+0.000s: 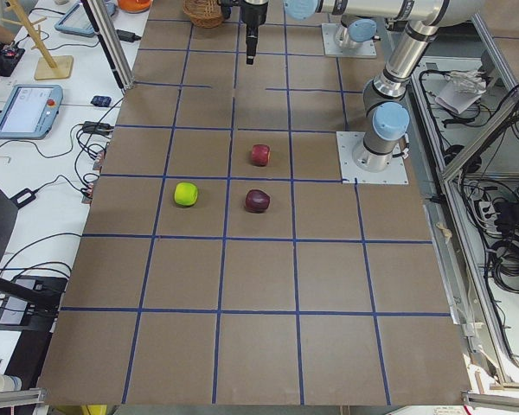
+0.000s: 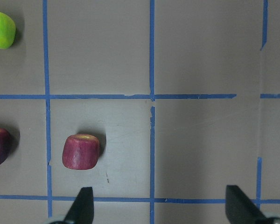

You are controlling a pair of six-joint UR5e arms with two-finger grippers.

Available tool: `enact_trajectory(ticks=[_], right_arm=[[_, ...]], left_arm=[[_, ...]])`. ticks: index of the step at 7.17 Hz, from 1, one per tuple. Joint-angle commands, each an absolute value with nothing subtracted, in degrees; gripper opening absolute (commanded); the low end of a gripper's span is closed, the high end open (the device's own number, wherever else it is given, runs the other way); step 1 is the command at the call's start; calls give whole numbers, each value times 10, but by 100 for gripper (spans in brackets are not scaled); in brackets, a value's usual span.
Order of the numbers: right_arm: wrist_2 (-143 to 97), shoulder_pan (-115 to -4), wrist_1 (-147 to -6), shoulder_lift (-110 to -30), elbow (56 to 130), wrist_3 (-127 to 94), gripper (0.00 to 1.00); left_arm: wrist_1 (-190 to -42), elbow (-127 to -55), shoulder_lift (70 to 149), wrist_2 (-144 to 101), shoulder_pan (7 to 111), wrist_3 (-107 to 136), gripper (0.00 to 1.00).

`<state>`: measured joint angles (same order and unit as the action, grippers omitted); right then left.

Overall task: Put all apples into basket
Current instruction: 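Lower the left gripper onto the red apple and grasp it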

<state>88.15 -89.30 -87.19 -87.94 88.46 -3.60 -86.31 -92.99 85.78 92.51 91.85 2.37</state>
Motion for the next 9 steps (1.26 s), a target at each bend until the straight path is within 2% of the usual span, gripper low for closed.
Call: enact_trajectory(ticks=[1,7,9], right_arm=[[881,-893,-872,-879,886,-35,100],[885,-894,-876,-880,889,-35,100],[885,-894,-873,-880,889,-33,100]], left_arm=[[-863,-930,858,925,918,23,100],[-864,-943,853,921,912,17,100],[-866,-978,866,921,850,-86,100]])
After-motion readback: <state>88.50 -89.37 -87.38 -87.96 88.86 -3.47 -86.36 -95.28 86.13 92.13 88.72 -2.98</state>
